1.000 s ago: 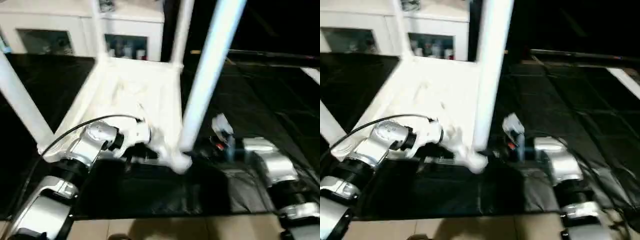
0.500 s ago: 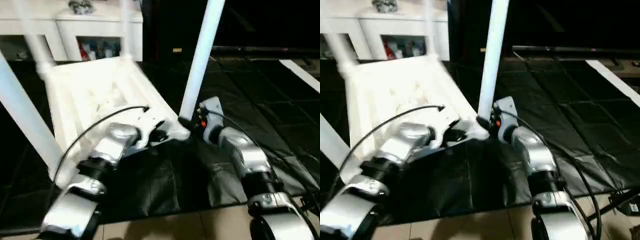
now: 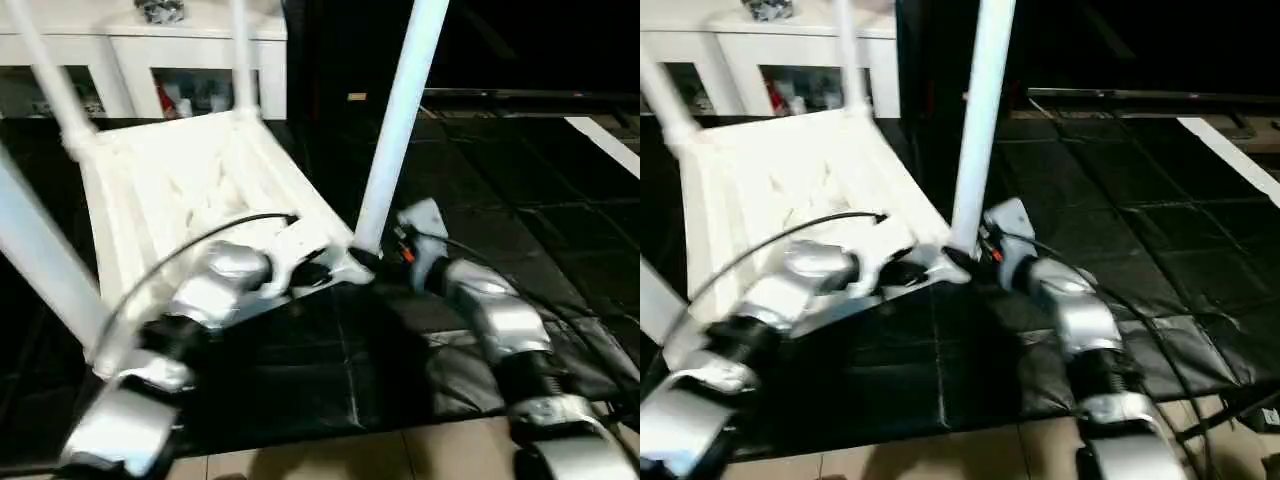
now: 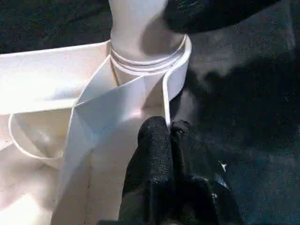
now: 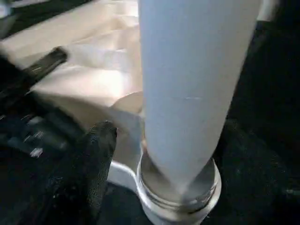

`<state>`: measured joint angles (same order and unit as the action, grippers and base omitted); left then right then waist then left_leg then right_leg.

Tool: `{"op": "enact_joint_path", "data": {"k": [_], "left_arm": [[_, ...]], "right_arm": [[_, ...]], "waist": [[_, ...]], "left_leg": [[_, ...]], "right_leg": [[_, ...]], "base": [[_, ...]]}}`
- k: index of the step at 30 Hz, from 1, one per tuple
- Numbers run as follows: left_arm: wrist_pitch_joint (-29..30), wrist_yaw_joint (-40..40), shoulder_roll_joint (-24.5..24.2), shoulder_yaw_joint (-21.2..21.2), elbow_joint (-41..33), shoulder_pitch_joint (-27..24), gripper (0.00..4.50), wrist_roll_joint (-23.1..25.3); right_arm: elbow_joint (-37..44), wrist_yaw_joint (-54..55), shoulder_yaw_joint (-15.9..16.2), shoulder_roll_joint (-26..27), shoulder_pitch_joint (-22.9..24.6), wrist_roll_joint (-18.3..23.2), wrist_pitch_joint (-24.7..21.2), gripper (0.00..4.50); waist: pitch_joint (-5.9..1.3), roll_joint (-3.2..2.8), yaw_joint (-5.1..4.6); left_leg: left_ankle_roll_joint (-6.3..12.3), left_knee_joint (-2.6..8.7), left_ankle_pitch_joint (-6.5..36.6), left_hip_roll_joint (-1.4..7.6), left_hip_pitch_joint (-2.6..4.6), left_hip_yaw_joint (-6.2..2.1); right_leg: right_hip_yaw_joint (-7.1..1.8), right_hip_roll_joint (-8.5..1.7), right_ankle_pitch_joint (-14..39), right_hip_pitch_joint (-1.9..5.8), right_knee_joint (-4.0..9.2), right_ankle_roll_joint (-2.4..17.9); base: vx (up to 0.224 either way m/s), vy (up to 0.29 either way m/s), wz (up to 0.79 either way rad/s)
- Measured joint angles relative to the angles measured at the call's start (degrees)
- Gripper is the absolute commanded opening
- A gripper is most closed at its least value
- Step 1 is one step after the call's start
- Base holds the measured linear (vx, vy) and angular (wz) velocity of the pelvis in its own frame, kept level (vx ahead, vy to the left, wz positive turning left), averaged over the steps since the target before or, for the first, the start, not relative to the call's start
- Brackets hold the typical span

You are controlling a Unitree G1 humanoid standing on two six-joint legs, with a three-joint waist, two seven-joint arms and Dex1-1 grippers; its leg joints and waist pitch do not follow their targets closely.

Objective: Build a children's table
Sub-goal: Rotate leg to tighten

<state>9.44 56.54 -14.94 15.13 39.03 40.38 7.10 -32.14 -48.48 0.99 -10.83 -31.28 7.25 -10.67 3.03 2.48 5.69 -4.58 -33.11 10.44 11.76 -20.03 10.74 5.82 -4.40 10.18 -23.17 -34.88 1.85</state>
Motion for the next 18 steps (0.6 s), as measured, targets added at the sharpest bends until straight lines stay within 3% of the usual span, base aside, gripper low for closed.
{"op": "enact_joint_path", "data": {"k": [3, 4, 9, 11, 17, 18], "left_arm": [[-3.43, 4.94, -2.85, 0.96, 0.00, -0.14, 0.00, -0.28], [-4.51, 7.16, -3.87, 1.15, -0.01, -0.30, 0.00, -0.74], [-9.48, 15.65, -7.31, 2.76, -0.44, -0.91, 0.00, -2.39], [-11.70, 19.00, -8.63, 2.79, -0.53, -1.60, 0.00, -3.09], [-13.31, 24.01, -9.75, 4.12, -1.33, -1.61, 0.00, -3.56], [-13.47, 24.44, -9.82, 4.44, -1.59, -1.64, 0.00, -3.55]], "right_arm": [[0.03, -7.00, 1.36, -3.26, 0.02, 1.52, -0.39, 3.93], [0.20, -10.03, 1.94, -4.62, 0.04, 1.99, -0.59, 4.18], [2.11, -20.81, 5.02, -8.94, 0.15, 3.13, -0.47, 4.44], [2.14, -24.49, 5.24, -11.19, 0.11, 3.17, -0.05, 4.44], [0.38, -30.80, 6.85, -12.18, -0.32, 3.50, 1.49, 4.44], [0.01, -31.27, 6.87, -12.16, -0.39, 3.61, 1.55, 4.18]], "waist": [[0.04, 0.02, 0.44], [0.05, 0.02, 0.80], [0.08, 0.01, 2.53], [0.08, 0.01, 3.19], [0.09, 0.02, 3.79], [0.09, 0.02, 3.92]], "left_leg": [[0.00, -0.05, 0.00, 0.00, 0.00, 0.00], [0.01, -0.05, 0.01, 0.00, -0.04, 0.00], [0.08, -0.06, 0.04, 0.02, -0.12, 0.01], [0.09, -0.08, 0.05, 0.03, -0.12, 0.02], [0.08, -0.25, 0.05, 0.04, -0.11, 0.04], [0.08, -0.27, 0.05, 0.04, -0.13, 0.04]], "right_leg": [[0.00, 0.00, -0.10, -0.03, 0.00, 0.17], [0.00, 0.00, -0.10, -0.06, 0.01, 0.17], [0.03, 0.00, -0.08, -0.12, 0.02, 0.16], [0.03, -0.01, -0.05, -0.12, -0.01, 0.16], [0.01, -0.02, -0.07, -0.10, -0.07, 0.18], [0.01, -0.02, -0.07, -0.09, -0.07, 0.18]], "base": [[0.000, 0.000, 0.00], [0.000, 0.000, 0.00], [0.000, 0.000, 0.00], [0.000, 0.000, 0.00], [0.000, 0.000, 0.00], [0.000, 0.000, 0.00]]}}
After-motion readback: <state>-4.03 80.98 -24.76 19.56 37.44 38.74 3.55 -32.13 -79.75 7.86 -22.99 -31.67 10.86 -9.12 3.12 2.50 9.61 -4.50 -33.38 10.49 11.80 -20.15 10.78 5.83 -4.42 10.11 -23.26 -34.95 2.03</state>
